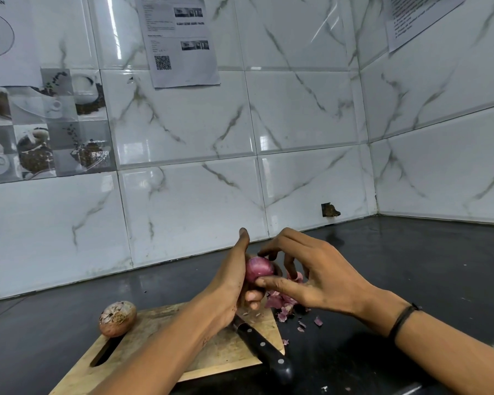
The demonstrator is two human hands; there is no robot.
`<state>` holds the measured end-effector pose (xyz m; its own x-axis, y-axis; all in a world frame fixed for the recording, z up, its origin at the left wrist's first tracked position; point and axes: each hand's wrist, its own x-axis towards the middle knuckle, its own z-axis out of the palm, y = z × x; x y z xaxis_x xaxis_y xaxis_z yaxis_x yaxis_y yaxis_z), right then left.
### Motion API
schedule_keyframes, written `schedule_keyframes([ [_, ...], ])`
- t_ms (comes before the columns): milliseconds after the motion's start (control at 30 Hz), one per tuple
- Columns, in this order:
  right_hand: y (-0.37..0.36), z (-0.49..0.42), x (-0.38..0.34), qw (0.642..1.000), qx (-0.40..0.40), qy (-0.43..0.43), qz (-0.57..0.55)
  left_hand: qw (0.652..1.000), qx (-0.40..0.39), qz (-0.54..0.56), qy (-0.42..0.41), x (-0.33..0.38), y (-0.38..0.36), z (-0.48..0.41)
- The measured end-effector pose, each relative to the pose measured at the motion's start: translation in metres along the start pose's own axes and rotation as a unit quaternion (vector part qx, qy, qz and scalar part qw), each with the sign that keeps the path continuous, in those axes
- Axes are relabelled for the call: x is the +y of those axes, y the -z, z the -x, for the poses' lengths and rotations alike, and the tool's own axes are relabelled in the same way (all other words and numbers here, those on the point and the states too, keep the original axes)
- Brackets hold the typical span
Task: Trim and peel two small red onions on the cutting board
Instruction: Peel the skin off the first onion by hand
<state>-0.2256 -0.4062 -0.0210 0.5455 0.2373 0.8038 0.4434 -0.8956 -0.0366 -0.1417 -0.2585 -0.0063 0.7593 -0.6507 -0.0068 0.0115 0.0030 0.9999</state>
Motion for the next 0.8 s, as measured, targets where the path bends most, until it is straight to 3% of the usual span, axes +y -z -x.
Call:
schedule_keyframes([
  [167,-0.0009,0.0011,0.0019,0.999,0.027,-0.009,-0.027,0.999,-0.022,-0.035,-0.035,0.0015,0.0008,0.0009],
  [367,-0.0033,-0.0005,-0.0011,0.997,0.041,-0.021,-0.069,0.994,0.006,-0.079,-0.080,0.0013,-0.0002,0.0001],
  [800,-0.0057,0.0002,0.0033,0.996,0.000,-0.023,-0.089,0.994,-0.068,-0.063,-0.049,-0.0057,-0.0006,0.0023],
])
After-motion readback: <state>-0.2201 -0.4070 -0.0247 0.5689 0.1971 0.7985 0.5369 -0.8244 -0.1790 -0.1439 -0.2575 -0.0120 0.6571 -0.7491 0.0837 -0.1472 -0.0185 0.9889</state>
